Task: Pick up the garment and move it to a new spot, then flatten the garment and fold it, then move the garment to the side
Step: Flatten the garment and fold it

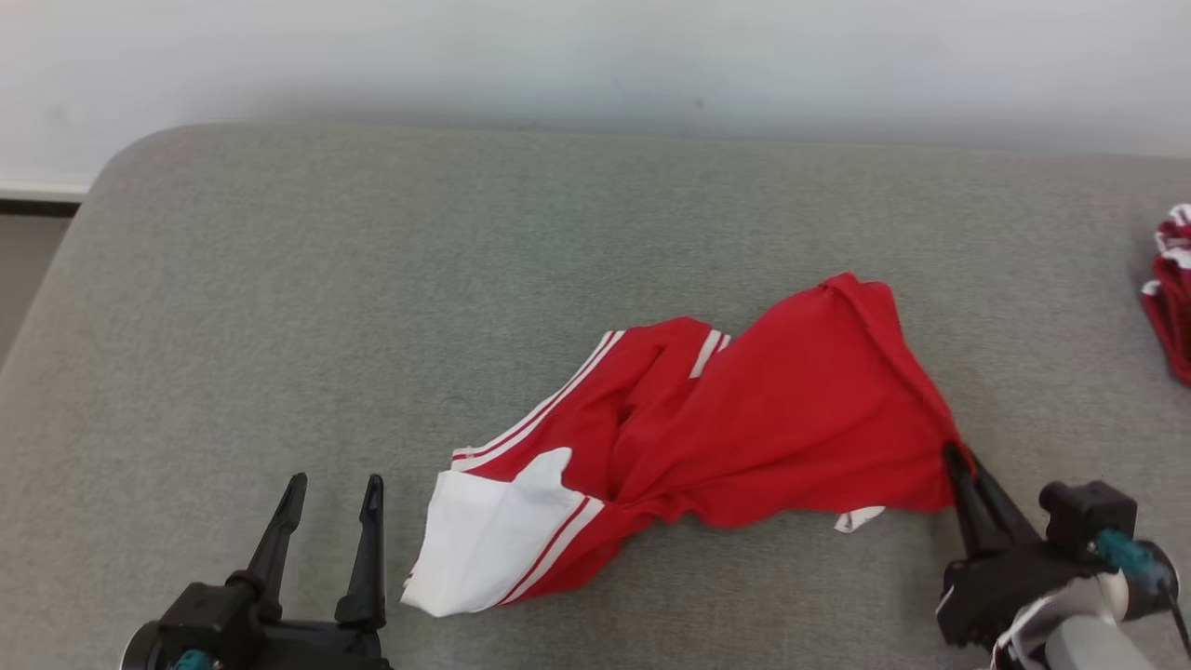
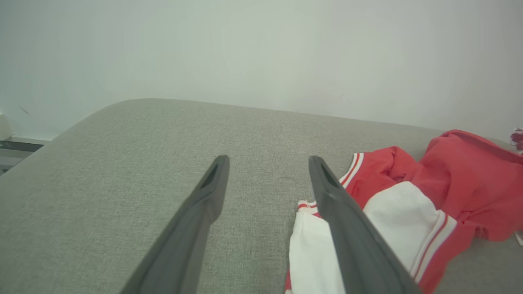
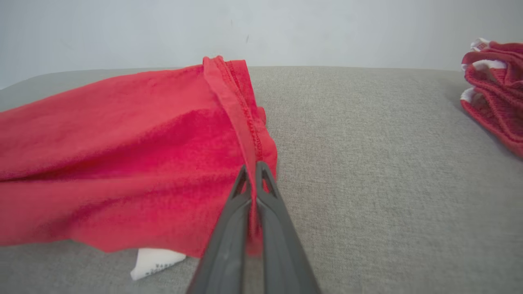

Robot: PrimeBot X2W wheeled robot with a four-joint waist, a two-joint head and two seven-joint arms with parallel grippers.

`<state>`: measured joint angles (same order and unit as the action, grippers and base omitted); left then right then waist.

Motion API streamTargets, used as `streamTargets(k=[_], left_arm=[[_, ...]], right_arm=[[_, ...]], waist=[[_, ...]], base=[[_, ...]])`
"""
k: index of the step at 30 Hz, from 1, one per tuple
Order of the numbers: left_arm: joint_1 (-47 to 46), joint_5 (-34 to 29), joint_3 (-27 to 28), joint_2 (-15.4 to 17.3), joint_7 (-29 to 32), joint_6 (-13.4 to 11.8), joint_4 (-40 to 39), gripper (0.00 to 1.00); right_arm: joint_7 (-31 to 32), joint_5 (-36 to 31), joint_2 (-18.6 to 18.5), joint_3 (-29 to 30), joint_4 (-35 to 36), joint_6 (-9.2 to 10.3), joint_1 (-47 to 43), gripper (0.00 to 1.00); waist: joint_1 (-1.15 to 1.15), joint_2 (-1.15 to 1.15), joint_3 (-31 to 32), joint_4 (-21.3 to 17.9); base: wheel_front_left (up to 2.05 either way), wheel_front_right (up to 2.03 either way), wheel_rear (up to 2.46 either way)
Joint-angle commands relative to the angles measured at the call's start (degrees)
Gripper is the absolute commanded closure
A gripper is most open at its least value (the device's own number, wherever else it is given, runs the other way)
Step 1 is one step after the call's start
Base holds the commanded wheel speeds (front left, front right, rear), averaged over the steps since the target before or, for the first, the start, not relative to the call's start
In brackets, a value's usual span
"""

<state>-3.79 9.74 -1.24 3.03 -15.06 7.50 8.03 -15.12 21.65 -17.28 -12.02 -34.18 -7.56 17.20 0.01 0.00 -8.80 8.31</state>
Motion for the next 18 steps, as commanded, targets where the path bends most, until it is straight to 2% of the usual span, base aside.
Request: streamTargets(k=[1,10,18], left_arm=[[0.8,0.3,0.2,0.0,-0.1,-0.1,0.0,0.00],[0.7,1.4,-0.3,-0.1,-0.1,-0.1,0.3,0.00],[0.4,1.9,0.0,-0.1,-0.1,-0.1,0.2,0.00]], right_arm=[[0.0,-0.4,-0.3,-0.3,1.1,0.17,-2.0,1.00],[0.0,2.2,-2.6,1.9,11.8,0.17,-12.2,1.00],[2.2,7.9,-4.9,3.3,19.6,0.17,-21.9,1.00]], waist=[[-0.01,0.00,1.5,-2.3],[-0.01,0.00,1.4,-6.1],[-0.01,0.00,0.0,-6.8]], base=[[0.00,0.00,0.00],[0.00,0.00,0.00],[0.00,0.00,0.00]])
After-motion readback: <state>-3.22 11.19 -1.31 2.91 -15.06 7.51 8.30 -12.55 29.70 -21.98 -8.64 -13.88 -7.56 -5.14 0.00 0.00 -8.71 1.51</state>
